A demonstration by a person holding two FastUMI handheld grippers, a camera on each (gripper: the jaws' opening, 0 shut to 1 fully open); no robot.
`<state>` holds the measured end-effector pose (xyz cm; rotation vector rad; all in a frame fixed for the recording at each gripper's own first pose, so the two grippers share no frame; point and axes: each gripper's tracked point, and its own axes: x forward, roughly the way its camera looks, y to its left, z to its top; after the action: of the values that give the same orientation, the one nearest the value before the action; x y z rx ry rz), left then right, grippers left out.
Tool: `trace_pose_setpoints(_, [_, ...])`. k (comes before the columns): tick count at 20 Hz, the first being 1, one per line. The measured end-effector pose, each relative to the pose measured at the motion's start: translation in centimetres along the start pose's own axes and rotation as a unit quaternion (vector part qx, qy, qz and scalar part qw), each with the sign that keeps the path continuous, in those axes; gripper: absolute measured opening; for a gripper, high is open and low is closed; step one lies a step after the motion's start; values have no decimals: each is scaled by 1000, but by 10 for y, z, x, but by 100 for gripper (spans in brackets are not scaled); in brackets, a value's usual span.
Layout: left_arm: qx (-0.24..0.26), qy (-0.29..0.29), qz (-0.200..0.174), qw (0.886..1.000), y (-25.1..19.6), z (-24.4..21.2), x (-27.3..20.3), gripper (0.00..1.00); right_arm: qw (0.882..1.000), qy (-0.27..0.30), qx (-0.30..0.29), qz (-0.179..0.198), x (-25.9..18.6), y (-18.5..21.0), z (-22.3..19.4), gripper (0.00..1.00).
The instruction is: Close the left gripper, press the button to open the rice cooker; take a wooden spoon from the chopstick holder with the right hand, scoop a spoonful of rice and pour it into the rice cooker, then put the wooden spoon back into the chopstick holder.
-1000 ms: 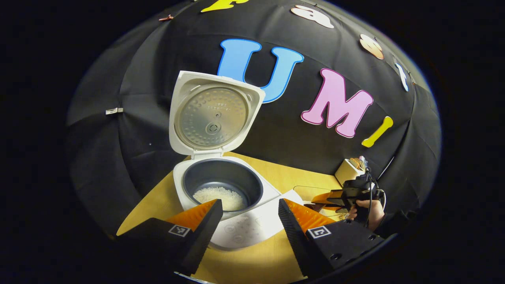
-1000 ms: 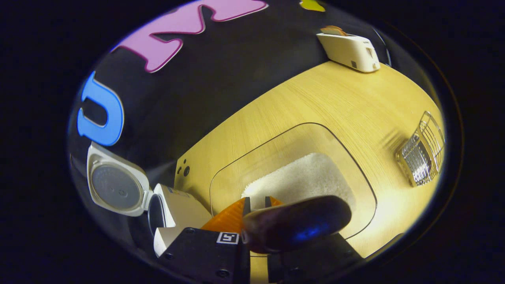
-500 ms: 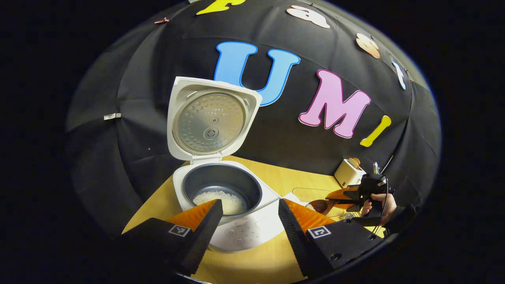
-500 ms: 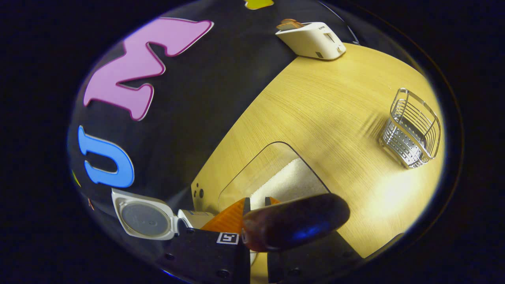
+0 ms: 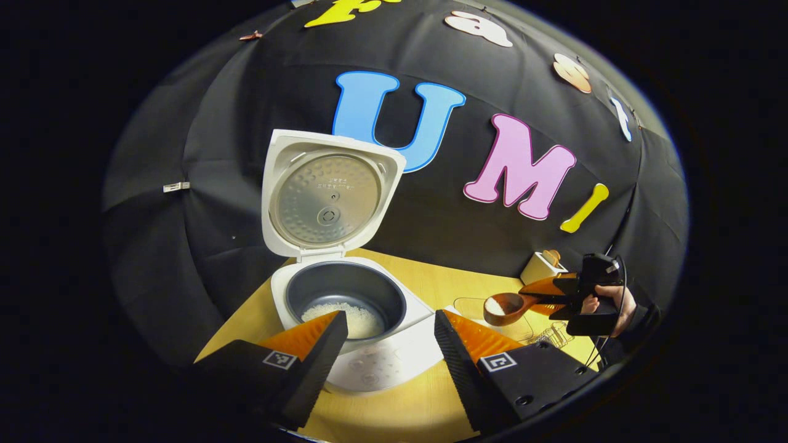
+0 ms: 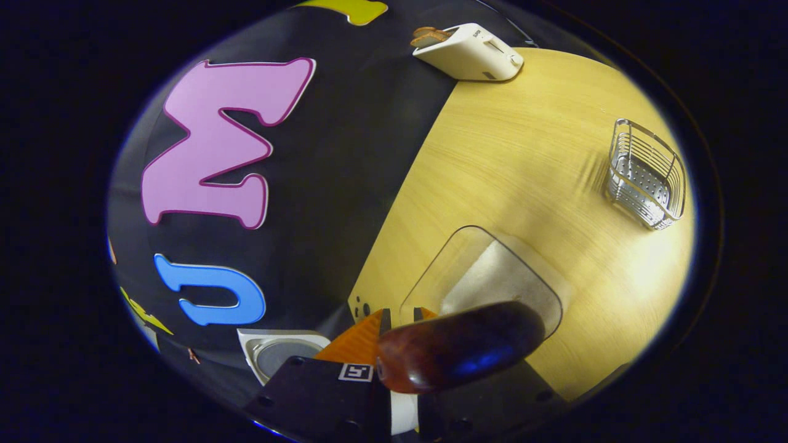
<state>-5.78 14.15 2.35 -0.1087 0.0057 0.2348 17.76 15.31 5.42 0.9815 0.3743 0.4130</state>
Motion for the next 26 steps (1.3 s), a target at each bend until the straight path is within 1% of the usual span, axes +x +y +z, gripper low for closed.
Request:
trace_pose_setpoints(2, [-1,-4,5,1000,3,3,-4,92,1000,12,-7,21,-1,21,-8,10])
trace_pose_setpoints(5, [-5,-16,12,1000,7,14,-13,92,998,38,0,45,0,46,-29,10])
trace_pose_setpoints(9, [-13,-27,29,999,23,21,-24,92,995,78,0,64,13,69,-66,10])
trace_pose_setpoints(12, [-26,-30,58,998,44,23,-34,92,991,111,17,78,27,87,-91,10])
trace_pose_setpoints(15, [-55,-43,85,994,62,32,-49,92,988,130,2,82,43,95,-114,10])
trace_pose_setpoints(17, [-64,-46,103,992,78,31,-57,92,986,144,-3,87,53,108,-129,10])
trace_pose_setpoints(18, [-65,-46,113,990,86,28,-60,92,985,149,-12,88,55,111,-136,10])
trace_pose_setpoints(21, [-69,-38,143,987,107,20,-69,92,983,149,-70,84,70,119,-156,9])
trace_pose_setpoints(24, [-75,-33,161,984,122,14,-77,92,978,143,-126,84,85,129,-173,9])
trace_pose_setpoints(26, [-70,-30,171,982,132,11,-79,92,974,140,-161,80,94,133,-186,8])
